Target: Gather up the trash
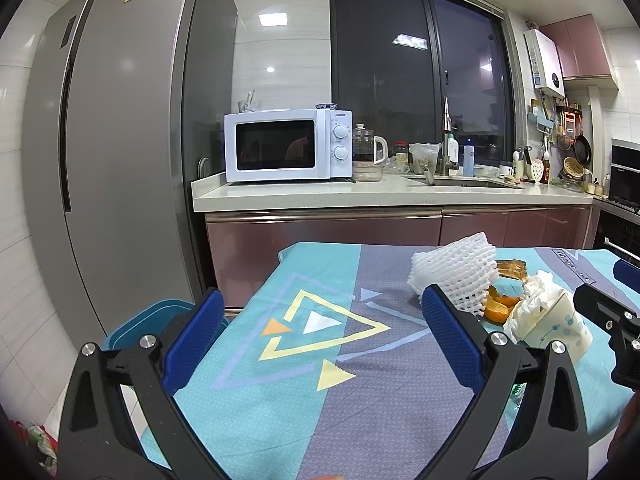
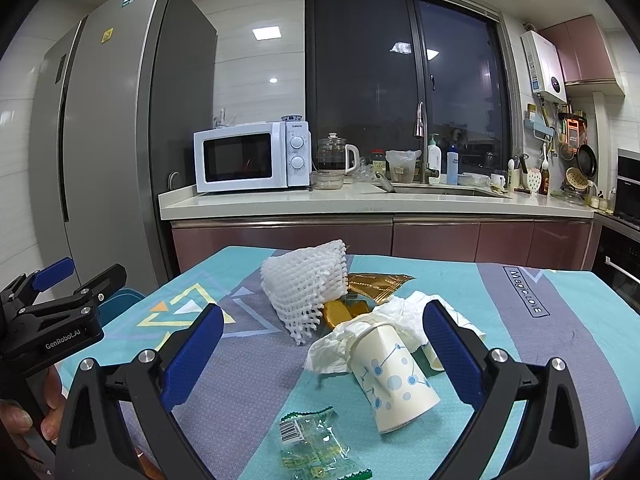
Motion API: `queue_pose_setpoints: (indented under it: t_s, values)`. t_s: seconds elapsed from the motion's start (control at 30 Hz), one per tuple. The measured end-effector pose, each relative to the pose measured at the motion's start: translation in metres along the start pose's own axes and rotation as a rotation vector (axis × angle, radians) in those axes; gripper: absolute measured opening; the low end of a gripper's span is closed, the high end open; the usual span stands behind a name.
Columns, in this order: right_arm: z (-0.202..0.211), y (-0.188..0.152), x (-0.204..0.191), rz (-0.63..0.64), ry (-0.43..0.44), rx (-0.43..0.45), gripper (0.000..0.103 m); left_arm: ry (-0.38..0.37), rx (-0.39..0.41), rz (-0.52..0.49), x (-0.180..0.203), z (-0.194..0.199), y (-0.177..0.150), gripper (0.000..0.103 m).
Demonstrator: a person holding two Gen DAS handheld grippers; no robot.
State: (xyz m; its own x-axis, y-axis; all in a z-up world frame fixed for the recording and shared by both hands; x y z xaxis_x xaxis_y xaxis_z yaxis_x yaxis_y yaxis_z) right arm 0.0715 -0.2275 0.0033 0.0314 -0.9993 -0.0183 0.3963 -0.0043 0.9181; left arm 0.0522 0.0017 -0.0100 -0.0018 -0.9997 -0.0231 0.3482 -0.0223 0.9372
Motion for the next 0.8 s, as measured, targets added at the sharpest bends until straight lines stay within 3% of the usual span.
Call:
queue_pose_setpoints:
  t_s: [0.8]
  values:
    - [0.0006,-0.0016,0.0001,-0.001,0.001,-0.002,0.096,0.006,0.002,0.007,-0.0017,0.0,0.001,0.097]
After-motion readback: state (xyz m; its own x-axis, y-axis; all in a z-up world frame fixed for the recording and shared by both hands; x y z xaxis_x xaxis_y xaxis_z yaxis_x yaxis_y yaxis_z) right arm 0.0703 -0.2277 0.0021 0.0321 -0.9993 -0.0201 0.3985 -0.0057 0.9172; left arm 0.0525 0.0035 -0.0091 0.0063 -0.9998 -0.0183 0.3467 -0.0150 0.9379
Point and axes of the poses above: each gripper's, at about its wrist camera, not at the fingertips, and z roughly against the way its jaws point, x to its right, y to its top, the point moved 7 cm from there along -z, roughly the way its jaws point, and after that the axes turned 5 degrees about -x, right-handed, at the moved point
